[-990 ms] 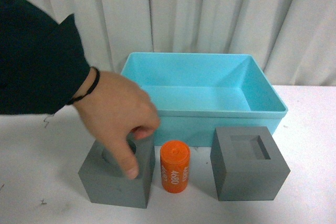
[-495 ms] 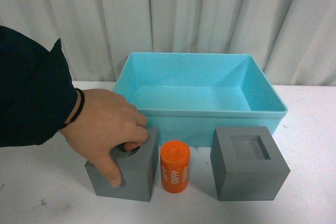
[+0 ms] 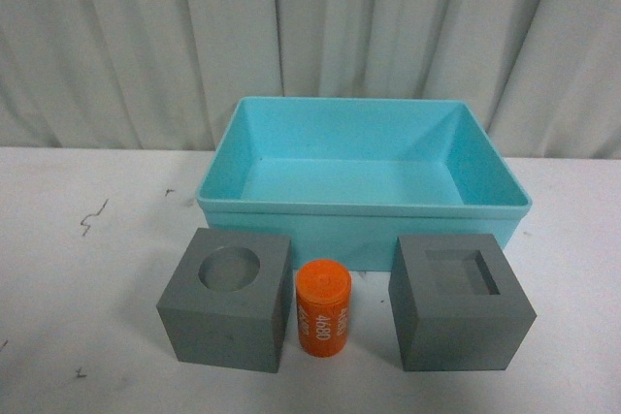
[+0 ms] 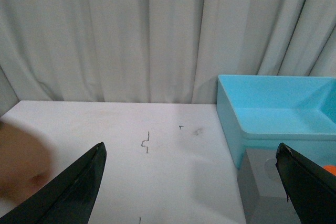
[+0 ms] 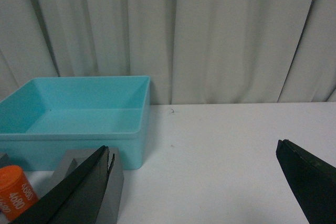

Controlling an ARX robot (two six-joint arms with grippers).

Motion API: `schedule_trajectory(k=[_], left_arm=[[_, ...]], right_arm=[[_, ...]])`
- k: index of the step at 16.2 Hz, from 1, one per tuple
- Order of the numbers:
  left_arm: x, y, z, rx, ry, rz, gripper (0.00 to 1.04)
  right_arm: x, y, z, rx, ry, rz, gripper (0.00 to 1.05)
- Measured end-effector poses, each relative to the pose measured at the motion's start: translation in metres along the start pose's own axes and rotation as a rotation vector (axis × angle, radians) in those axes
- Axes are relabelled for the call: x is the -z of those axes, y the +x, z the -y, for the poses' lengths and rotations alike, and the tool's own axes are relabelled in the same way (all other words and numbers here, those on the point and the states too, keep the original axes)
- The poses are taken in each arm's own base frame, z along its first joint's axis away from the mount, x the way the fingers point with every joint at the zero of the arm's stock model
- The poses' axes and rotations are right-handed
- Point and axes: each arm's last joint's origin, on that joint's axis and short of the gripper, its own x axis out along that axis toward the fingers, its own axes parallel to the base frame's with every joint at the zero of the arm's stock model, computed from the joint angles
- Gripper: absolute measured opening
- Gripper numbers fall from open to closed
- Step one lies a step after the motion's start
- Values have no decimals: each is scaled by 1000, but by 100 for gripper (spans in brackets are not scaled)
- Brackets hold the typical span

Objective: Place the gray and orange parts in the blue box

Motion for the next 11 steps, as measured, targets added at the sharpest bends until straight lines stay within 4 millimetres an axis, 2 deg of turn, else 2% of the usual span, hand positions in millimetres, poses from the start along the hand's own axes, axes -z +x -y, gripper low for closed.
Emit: schedule_trajectory(k=[11], left_arm=[[0, 0, 0, 0, 0, 0, 98]], right_arm=[[0, 0, 0, 0, 0, 0, 98]])
